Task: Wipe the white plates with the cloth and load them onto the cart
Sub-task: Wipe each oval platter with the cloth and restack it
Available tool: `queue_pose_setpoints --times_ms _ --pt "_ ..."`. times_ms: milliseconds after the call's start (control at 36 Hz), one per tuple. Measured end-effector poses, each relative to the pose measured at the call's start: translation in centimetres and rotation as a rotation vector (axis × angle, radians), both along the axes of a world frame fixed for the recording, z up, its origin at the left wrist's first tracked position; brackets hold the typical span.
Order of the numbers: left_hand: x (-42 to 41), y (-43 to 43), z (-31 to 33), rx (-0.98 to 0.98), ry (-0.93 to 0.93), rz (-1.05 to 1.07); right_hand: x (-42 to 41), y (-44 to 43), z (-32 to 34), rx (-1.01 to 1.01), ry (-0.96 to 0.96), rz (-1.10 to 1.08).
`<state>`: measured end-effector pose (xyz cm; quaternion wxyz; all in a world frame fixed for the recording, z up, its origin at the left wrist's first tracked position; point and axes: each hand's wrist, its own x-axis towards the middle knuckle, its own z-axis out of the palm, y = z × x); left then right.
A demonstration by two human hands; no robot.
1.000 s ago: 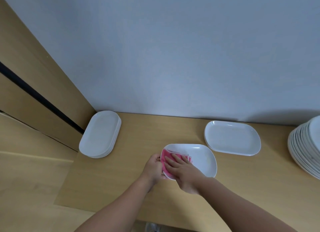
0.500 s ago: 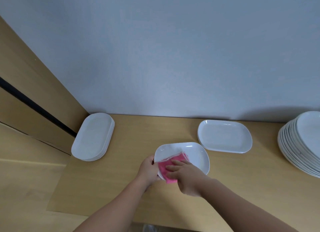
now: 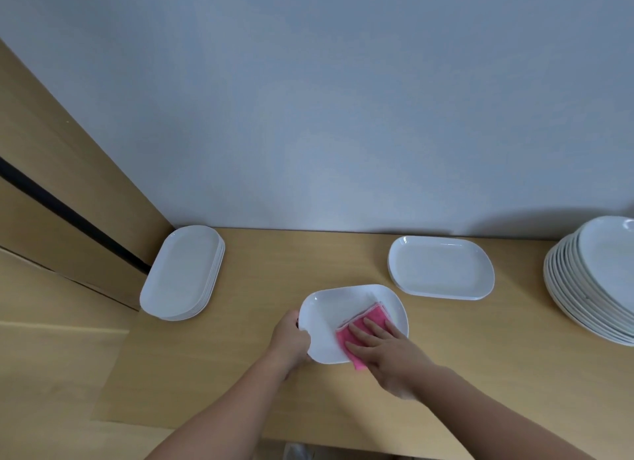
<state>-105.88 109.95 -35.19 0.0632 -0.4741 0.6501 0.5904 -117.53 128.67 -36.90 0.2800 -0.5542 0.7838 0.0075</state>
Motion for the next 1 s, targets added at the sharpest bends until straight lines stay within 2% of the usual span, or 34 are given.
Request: queue_pose_setpoints --times_ms 250,444,694,1000 --pt "0.3 -0.2 0.4 -0.007 -0.004 -0.026 -1.9 1.2 0.4 0.057 0.123 0.059" --pt "0.2 -0.2 1.1 0.0 0.003 -0.041 -3.0 1.4 0.2 0.083 0.108 0.001" --pt "0.6 -0.1 1.5 0.008 0.019 -0.038 -4.1 1.0 -0.1 0.106 0.209 -0.009" --pt "1.5 -0.6 2.2 -0.022 0.055 -0.012 -5.1 -2.4 0.3 0.164 0.205 -0.07"
